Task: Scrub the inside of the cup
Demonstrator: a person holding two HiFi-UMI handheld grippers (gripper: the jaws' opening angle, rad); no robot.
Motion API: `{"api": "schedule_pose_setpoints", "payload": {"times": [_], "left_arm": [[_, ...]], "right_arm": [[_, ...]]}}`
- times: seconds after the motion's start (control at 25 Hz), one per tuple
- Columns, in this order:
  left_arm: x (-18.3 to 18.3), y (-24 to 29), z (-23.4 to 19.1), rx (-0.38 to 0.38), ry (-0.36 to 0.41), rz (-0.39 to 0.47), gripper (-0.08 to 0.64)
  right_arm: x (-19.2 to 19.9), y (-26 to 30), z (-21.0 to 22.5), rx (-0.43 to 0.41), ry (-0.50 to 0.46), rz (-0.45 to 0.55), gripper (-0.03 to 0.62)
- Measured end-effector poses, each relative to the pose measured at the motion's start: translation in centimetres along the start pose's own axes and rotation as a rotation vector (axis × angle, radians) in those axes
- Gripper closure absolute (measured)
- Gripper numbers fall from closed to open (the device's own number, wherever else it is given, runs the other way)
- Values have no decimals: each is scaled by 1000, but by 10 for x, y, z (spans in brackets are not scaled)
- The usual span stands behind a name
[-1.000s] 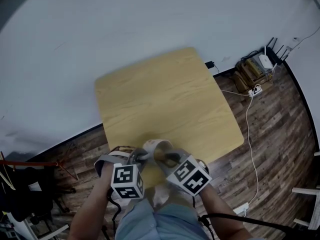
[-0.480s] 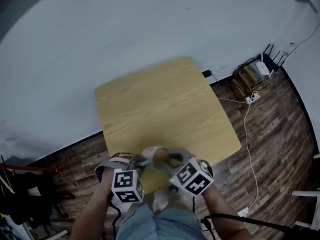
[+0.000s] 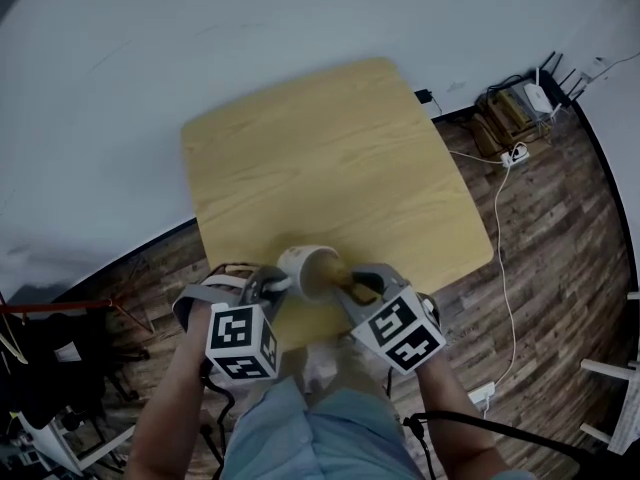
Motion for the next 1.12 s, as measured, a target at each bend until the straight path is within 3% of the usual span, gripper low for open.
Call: {"api": "schedule_pose_setpoints", "payload": {"times": [0.2,0.44,0.8,1.12], "left_arm": [[-1,1,0,-6,6,-9,492],[-2,4,2,-9,28,-14,492],[1,5,6,-2,28,-14,492],[3,3,4,-12,16,-3,491]], "right_arm": [[8,6,-13,-22,35,-24,525],[-3,9,-25,-126,82,16,525],[-34,2,-16,-49,-62,14,525],[-20,-3,13,-32,-12,36,523]]}}
Point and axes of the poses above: the fingertips, and each gripper's own axes: y forward along the fingers, z to its right, x out of its underside, the point moved 9 cm from there along -y, backward along the fingers, and after that the axes turned 11 degrees about -z, right-handed, at the moved point
